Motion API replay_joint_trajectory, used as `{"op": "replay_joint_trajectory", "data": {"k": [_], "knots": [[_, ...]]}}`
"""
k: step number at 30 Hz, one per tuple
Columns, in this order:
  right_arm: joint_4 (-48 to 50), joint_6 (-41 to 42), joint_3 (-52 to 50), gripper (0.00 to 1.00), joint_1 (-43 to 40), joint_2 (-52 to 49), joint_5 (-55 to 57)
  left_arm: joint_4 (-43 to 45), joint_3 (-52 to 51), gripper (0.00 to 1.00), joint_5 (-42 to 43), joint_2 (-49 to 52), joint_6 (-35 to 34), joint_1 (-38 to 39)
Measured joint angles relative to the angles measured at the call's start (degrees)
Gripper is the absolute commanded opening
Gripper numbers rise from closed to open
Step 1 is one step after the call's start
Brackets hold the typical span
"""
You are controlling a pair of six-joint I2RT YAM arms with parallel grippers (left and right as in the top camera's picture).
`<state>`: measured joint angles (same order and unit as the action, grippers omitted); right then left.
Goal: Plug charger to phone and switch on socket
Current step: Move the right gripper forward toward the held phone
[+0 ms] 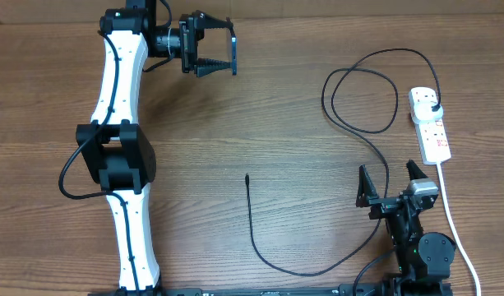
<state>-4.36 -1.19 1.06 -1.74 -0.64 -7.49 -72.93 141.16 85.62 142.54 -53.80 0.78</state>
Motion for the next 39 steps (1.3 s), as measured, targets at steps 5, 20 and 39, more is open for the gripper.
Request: {"op": "replay_joint_trajectory", "data": {"k": [5, 20, 39], "knots": [[-2.97, 2.01, 0.15, 1.00, 0.00, 0.00, 0.11, 0.13, 0.00, 0.04, -0.81, 0.00, 1.60, 0.00], [-9.94, 2.69, 15.37, 1.00, 0.02, -13.25, 0.22, 0.09, 0.00, 0.04, -3.19, 0.00, 3.78, 0.00], [-18.97, 4.24, 44.04, 1.00, 0.02, -51.04, -12.68, 0.11, 0.00, 0.04, -11.04, 0.00, 4.46, 0.94]]}}
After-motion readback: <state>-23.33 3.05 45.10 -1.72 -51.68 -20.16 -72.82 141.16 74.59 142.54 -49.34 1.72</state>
